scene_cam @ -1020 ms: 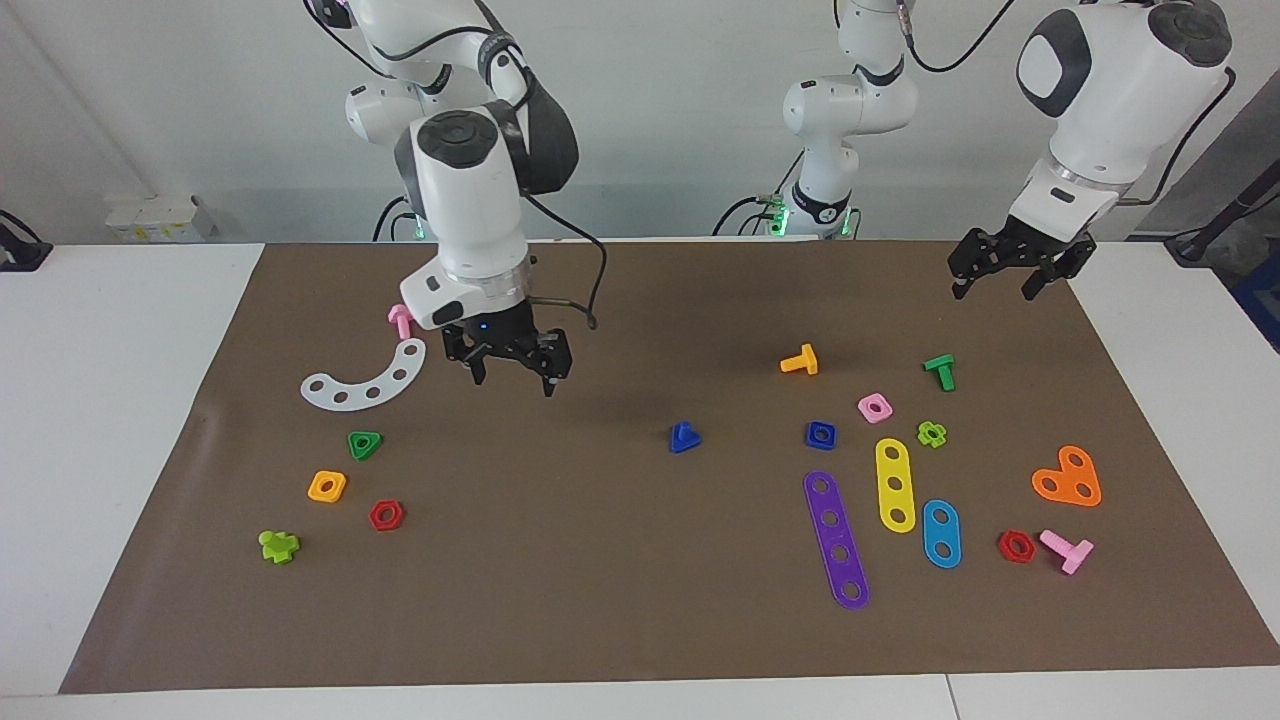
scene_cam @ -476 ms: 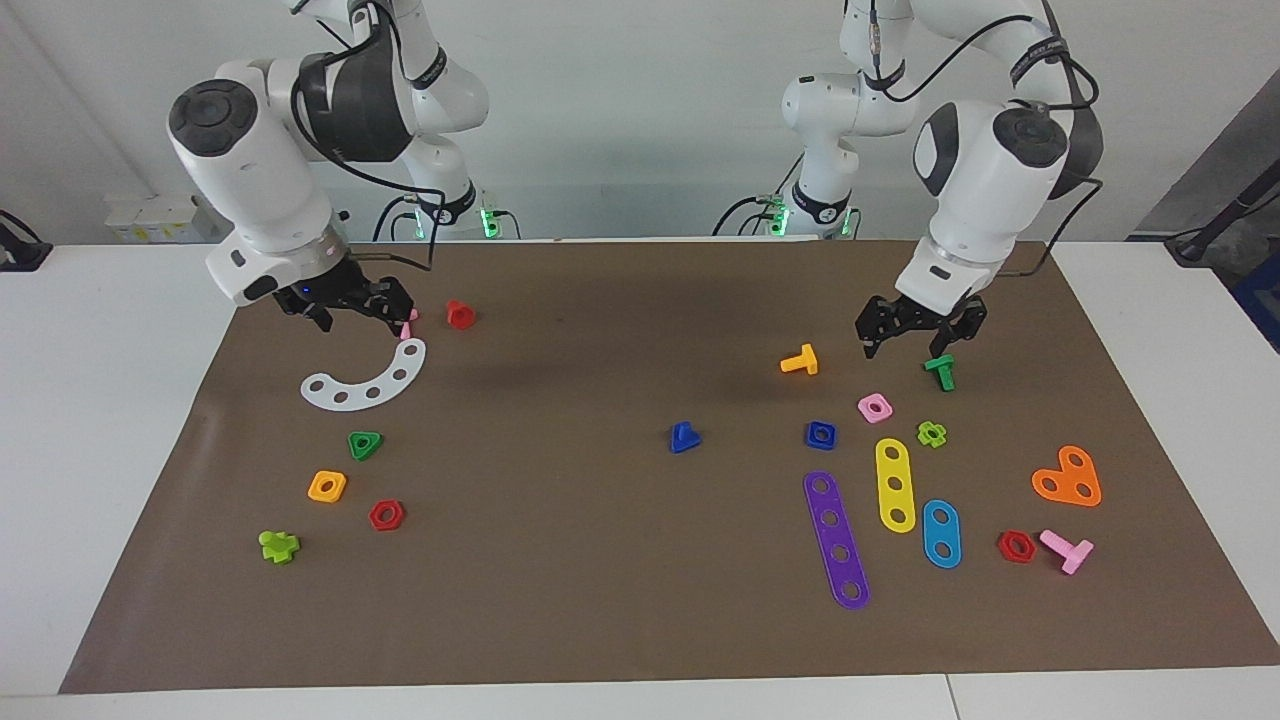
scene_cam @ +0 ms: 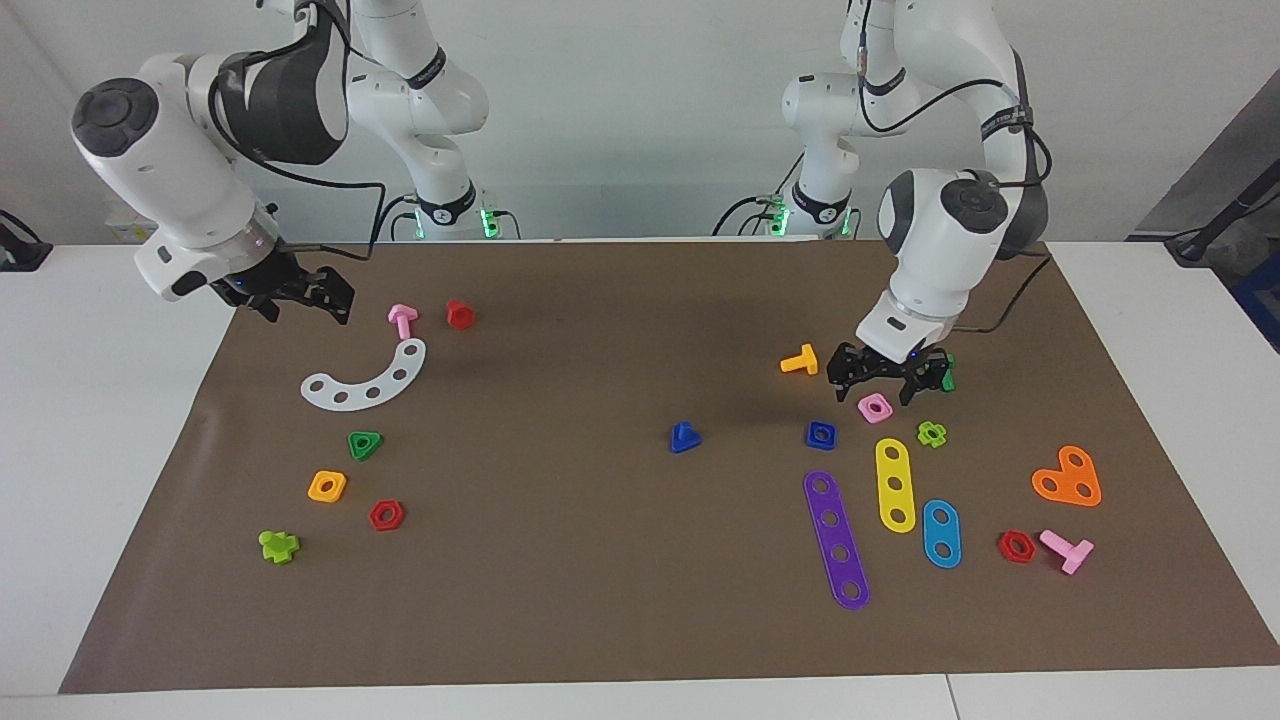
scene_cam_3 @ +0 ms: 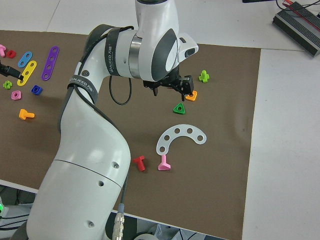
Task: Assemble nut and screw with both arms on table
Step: 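Withdraw the right gripper while the left gripper reaches the blue nut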
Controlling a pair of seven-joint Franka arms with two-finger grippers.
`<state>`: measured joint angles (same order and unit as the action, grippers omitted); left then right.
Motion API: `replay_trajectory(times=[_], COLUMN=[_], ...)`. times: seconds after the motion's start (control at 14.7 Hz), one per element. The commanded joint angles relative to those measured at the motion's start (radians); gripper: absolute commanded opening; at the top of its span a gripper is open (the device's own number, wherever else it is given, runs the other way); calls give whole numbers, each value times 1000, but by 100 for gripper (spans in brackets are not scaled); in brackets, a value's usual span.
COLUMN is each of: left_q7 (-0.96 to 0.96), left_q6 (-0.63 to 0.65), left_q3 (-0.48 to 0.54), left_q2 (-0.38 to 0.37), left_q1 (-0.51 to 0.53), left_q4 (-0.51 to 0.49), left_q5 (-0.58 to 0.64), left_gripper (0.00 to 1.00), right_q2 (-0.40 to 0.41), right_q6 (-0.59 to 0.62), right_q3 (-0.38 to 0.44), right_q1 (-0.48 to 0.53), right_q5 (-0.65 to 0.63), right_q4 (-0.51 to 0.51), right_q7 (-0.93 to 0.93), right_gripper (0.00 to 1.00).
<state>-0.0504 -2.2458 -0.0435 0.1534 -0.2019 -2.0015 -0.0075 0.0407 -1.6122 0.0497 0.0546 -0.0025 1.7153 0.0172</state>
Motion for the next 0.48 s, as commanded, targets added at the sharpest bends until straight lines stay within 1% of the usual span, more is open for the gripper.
replay_trajectory(times=[0.0, 0.14, 0.34, 0.41], left_q7=[35, 87, 113, 115], left_q6=[-44, -69, -168, -176], left_q3=[13, 13, 13, 13], left_q2=[21, 43, 54, 70], left_q1=[-31, -36, -43, -53], left_q4=[-14, -31, -91, -91], left_q5=[24, 24, 23, 23], left_gripper=[99, 97, 96, 96], right_q2=[-33, -35, -41, -39], right_q6=[4, 24, 52, 95], right_q3=[-10, -16, -24, -25], right_q1=[-1, -2, -5, -6], right_q5=[1, -1, -1, 5], right_q4=[-43, -97, -180, -210], right_q7=[15, 13, 15, 13], right_gripper=[100, 100, 100, 100])
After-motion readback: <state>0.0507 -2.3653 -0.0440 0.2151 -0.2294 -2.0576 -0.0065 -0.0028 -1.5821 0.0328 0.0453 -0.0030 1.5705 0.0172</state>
